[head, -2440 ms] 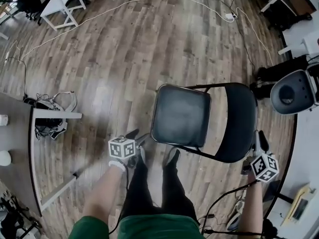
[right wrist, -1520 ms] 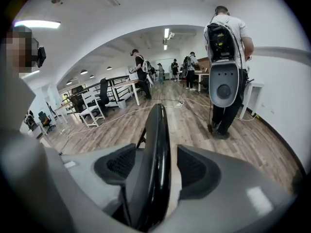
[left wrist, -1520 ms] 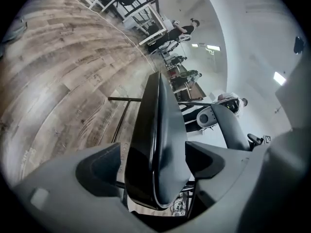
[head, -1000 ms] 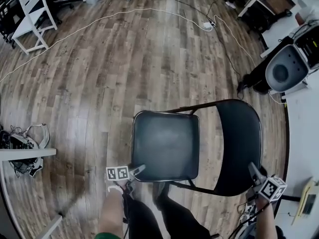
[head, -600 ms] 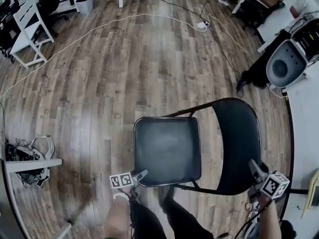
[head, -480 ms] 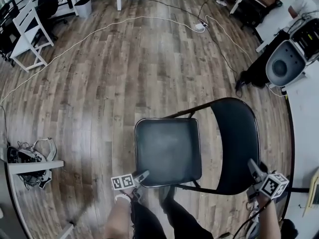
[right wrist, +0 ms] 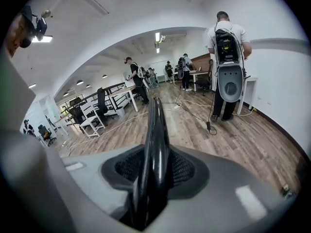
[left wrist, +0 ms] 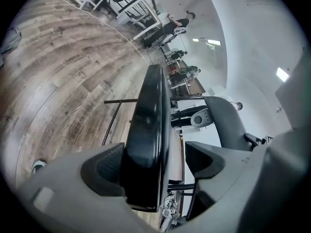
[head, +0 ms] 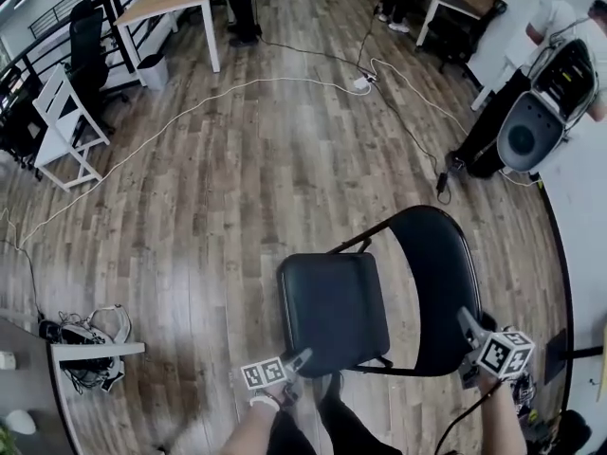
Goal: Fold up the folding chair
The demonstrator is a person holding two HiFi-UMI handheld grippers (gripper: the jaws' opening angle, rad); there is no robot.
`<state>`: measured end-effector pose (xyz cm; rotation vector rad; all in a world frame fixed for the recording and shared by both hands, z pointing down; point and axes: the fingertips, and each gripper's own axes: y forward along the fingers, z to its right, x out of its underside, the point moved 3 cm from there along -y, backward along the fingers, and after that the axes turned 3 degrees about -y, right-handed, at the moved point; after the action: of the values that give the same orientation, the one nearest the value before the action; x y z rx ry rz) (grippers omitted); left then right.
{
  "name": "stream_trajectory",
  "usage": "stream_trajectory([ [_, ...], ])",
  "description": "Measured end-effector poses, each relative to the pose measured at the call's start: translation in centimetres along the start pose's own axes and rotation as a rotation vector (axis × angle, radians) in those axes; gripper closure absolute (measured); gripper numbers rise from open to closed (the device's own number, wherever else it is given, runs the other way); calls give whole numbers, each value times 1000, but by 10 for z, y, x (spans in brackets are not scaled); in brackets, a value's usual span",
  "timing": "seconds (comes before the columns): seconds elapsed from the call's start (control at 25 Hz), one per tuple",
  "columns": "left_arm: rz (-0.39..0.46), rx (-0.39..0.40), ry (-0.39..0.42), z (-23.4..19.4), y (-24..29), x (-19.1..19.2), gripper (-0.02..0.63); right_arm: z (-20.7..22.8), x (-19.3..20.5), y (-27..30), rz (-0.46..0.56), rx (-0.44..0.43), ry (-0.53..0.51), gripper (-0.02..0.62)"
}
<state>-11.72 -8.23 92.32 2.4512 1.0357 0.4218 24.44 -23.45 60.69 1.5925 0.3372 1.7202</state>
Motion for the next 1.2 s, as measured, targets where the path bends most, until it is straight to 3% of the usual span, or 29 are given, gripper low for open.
stream_trajectory([
  [0.36,32,27,-26,109,12,26,202,5,-30,-33,10,-16,-21,456],
  [0.64,10,62,-2,185,30,45,201,11,-43,-53,19,-31,-15,460],
  [1.2,-23,99,4,304,98,96,201,55,-70,-82,20,8,-53,463],
])
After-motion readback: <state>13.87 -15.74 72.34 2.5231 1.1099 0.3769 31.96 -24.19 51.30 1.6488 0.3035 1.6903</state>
